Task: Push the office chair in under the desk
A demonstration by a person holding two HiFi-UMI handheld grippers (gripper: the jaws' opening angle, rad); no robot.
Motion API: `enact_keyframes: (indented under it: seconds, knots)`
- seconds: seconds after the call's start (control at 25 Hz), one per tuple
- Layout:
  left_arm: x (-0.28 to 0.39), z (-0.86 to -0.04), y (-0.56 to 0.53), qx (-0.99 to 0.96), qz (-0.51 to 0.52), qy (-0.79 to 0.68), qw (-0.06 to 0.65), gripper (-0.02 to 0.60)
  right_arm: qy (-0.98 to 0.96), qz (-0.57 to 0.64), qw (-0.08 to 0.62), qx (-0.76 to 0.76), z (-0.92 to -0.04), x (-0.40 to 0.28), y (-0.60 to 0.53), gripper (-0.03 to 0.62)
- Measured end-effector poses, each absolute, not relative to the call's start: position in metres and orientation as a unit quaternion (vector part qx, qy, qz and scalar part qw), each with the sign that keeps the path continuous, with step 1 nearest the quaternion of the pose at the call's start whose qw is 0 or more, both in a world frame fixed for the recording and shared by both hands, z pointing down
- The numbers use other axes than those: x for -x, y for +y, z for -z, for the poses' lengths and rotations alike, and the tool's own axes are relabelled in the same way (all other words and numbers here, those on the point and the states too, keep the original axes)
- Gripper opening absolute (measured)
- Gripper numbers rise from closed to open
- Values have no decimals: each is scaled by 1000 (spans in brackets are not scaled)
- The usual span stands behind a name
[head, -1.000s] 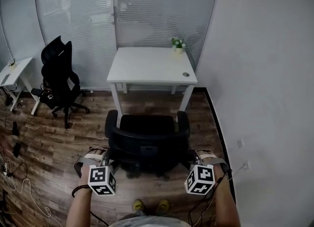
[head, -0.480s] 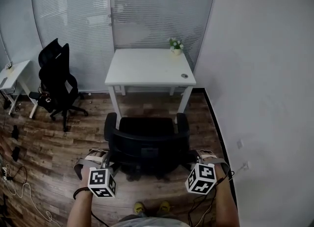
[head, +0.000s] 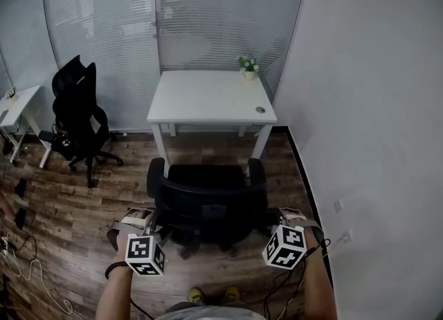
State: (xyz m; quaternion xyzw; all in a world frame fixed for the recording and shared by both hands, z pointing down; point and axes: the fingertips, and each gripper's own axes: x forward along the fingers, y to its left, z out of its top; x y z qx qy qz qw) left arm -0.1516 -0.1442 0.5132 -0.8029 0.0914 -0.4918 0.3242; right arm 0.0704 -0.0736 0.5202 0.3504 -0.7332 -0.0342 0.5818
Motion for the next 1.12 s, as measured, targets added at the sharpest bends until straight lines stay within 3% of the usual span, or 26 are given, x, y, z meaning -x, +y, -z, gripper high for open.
enact_keyframes:
  seconds: [0.48,1.12]
  knots:
    - [148,-514,-237,798,483,99,346,195,-728,45,569,-380,-520,-69,-154,184]
    - [85,-517,-383,783,506,132,337,218,-738,64,560,-371,-516,-131,-296,184]
